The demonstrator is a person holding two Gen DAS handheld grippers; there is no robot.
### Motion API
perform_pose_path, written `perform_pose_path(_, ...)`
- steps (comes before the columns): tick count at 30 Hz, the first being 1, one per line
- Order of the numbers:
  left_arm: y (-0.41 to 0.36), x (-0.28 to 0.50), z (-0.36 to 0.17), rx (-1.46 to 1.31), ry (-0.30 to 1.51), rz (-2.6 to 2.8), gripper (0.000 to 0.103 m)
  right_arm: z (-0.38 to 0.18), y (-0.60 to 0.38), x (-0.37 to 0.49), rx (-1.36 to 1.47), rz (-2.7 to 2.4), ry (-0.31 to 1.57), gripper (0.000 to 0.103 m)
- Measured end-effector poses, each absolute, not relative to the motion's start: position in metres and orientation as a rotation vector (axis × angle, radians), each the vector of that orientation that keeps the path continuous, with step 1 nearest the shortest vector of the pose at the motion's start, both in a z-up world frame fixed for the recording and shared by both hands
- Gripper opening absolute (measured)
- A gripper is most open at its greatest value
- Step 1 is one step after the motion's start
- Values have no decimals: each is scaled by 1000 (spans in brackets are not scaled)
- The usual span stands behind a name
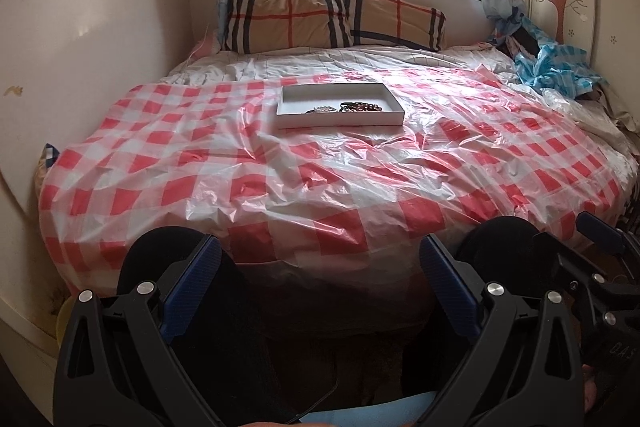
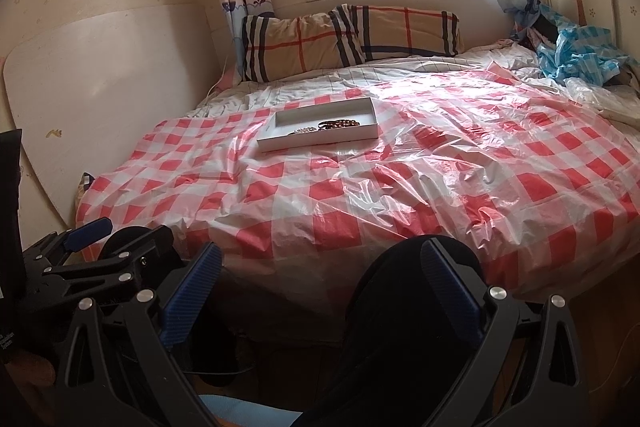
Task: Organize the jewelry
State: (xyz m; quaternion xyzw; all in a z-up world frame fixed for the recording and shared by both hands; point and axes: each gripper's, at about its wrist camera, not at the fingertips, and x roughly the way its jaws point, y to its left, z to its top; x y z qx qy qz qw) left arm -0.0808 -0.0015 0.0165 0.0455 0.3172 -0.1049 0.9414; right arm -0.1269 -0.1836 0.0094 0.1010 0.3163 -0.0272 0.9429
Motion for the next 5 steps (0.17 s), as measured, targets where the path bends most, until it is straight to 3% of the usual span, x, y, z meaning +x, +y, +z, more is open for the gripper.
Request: perform_pose_path(5, 0, -79, 18, 81, 660, -205, 95, 10, -184, -127, 205, -55, 645, 96)
